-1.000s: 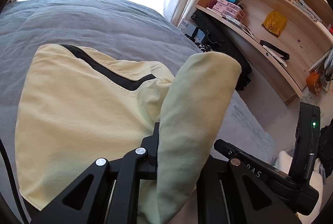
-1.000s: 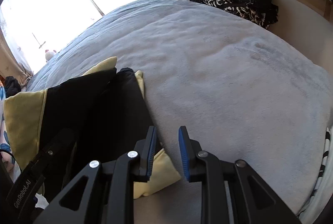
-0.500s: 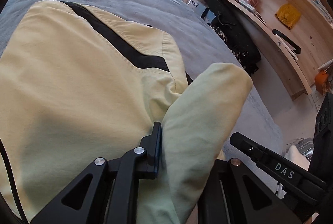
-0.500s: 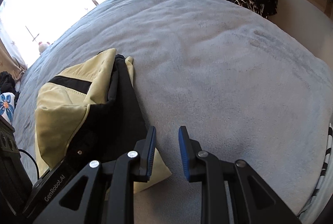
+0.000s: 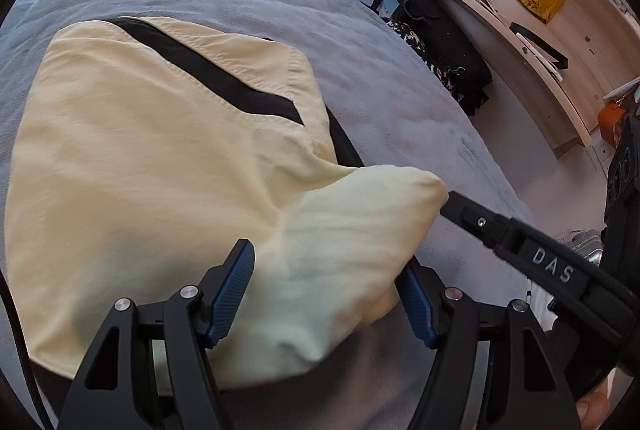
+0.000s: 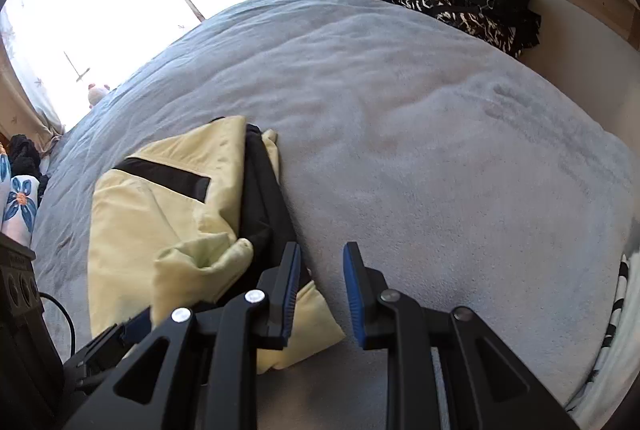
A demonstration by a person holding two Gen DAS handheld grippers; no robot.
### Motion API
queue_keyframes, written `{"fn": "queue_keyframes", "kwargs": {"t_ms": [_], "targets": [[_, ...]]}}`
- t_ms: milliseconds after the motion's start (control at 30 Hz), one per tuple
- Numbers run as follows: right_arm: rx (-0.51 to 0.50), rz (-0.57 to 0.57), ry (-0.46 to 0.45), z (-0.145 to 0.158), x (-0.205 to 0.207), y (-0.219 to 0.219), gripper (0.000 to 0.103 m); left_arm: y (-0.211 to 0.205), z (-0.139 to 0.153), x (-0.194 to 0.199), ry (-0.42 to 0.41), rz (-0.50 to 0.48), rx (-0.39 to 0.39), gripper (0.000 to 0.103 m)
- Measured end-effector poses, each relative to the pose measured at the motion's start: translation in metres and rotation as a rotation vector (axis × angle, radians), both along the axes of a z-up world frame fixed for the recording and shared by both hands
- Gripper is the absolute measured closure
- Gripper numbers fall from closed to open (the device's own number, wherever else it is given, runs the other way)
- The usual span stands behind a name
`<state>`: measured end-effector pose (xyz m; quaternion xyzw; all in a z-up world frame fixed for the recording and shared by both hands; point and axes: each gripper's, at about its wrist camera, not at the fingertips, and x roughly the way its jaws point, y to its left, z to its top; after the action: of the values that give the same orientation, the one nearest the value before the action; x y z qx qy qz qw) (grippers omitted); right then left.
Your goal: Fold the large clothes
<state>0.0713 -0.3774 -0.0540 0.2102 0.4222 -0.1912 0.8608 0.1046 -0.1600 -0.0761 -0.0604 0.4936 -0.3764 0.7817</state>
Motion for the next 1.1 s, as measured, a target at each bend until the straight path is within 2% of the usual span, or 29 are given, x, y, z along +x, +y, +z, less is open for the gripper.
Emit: {"fn": "queue_keyframes", "kwargs": {"t_ms": [233, 367, 500, 600, 733, 833, 933, 1100], "targets": [[-0.010, 0.046, -0.025, 0.018, 0.000, 0.012, 0.080, 0.020, 0.018, -0.006, -0.008, 0.014, 0.023, 0.034], [0.020, 0.098, -0.058, 0.034, 0.000, 0.011, 0.070, 0.037, 0.035, -0.008, -0.048, 0.015, 0.040, 0.033], [0.103, 0.146, -0.078, 0.049, 0.006, 0.002, 0.067, 0.073, 0.050, -0.003, -0.097, 0.069, 0.062, 0.027], [0.181, 0.178, -0.057, 0.049, 0.017, -0.003, 0.067, 0.104, 0.052, 0.005, -0.098, 0.129, 0.073, 0.027], [0.286, 0.247, 0.032, 0.030, 0.036, 0.000, 0.067, 0.141, 0.035, 0.021, -0.073, 0.199, 0.129, 0.027], [0.354, 0.303, 0.119, 0.007, 0.051, 0.006, 0.067, 0.158, 0.015, 0.031, -0.026, 0.216, 0.167, 0.027], [0.358, 0.323, 0.205, -0.014, 0.064, 0.010, 0.067, 0.164, -0.005, 0.037, 0.013, 0.200, 0.171, 0.027], [0.352, 0.377, 0.271, -0.035, 0.074, 0.015, 0.068, 0.163, -0.021, 0.042, 0.036, 0.190, 0.151, 0.027]]}}
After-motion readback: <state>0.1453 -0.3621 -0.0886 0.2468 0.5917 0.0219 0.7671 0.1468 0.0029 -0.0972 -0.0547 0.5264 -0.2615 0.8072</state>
